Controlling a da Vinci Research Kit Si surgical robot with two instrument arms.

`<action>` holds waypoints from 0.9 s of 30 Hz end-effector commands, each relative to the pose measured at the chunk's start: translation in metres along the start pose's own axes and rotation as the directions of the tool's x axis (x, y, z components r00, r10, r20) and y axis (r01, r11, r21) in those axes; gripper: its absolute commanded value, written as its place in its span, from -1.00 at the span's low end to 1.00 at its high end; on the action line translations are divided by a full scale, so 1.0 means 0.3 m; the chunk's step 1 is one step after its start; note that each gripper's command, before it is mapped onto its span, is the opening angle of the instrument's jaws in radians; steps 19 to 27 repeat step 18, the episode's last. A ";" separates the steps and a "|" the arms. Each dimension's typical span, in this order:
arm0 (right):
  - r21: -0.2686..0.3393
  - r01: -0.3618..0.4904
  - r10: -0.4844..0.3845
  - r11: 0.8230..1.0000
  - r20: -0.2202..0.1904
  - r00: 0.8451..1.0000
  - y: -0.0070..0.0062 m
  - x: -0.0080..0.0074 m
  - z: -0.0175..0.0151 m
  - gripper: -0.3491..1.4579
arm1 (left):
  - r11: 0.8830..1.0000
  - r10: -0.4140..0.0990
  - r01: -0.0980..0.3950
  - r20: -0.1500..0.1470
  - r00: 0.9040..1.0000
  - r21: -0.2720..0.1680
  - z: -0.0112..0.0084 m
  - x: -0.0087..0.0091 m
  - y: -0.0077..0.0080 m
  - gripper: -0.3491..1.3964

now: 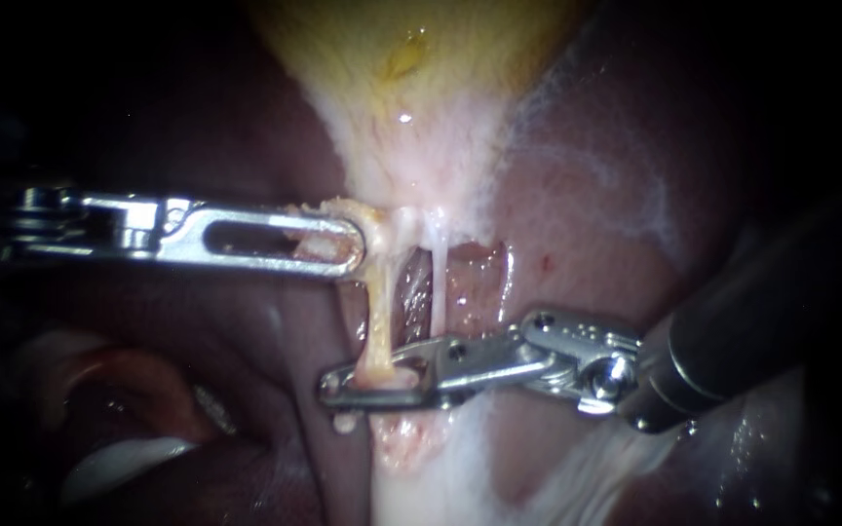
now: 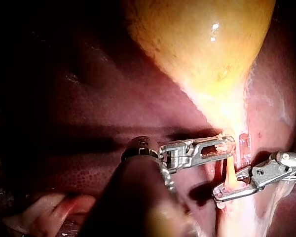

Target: Clipping second clip left tube

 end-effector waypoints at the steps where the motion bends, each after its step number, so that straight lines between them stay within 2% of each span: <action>1: 0.001 0.002 -0.002 1.000 0.001 1.000 0.0003 -0.0008 -0.001 -1.00 | 1.000 0.000 0.000 -0.001 1.000 0.001 0.0000 -0.0001 0.0002 -1.00; 7: -0.004 0.005 -0.005 1.000 0.014 1.000 0.0006 -0.0032 -0.001 -1.00 | 1.000 0.000 0.000 -0.001 1.000 0.001 0.0001 -0.0002 0.0003 -1.00; 27: -0.004 0.005 -0.005 1.000 0.014 1.000 0.0006 -0.0032 -0.001 -1.00 | 1.000 0.000 0.000 -0.001 1.000 0.001 0.0003 -0.0004 0.0005 -1.00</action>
